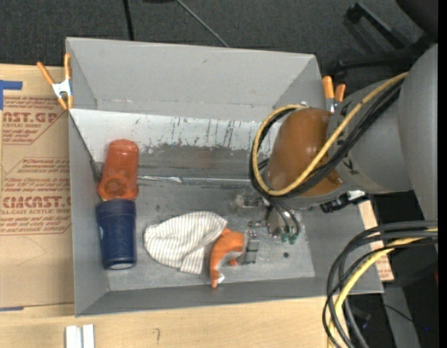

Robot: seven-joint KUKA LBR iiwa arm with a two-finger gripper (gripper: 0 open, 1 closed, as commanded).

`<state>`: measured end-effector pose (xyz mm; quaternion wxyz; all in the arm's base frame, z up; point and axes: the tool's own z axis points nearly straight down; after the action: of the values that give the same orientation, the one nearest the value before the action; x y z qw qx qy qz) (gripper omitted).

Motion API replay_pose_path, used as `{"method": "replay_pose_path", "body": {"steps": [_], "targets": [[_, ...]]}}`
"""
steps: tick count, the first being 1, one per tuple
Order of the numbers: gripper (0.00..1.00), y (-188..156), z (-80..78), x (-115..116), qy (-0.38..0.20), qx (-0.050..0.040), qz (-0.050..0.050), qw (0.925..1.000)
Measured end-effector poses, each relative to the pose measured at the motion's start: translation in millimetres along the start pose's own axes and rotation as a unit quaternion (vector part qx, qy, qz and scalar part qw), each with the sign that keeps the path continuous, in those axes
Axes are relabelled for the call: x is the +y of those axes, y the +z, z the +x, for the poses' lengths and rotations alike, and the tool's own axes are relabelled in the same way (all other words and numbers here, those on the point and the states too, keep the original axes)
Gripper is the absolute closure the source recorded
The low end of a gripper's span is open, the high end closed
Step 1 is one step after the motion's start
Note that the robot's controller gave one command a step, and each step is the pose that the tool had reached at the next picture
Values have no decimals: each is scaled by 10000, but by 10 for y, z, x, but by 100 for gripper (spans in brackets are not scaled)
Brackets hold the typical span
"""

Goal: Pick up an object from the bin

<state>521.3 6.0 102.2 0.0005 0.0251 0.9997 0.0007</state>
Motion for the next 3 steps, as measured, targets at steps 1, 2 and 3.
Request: {"method": "replay_pose_path", "body": {"steps": [1, 2, 3], "targets": [[0, 344, 113, 73, -11, 16, 7, 10000], [100, 329, 277, 100, 780, 10, 3, 9970], [100, 329, 277, 99, 781, 10, 3, 9969]]}}
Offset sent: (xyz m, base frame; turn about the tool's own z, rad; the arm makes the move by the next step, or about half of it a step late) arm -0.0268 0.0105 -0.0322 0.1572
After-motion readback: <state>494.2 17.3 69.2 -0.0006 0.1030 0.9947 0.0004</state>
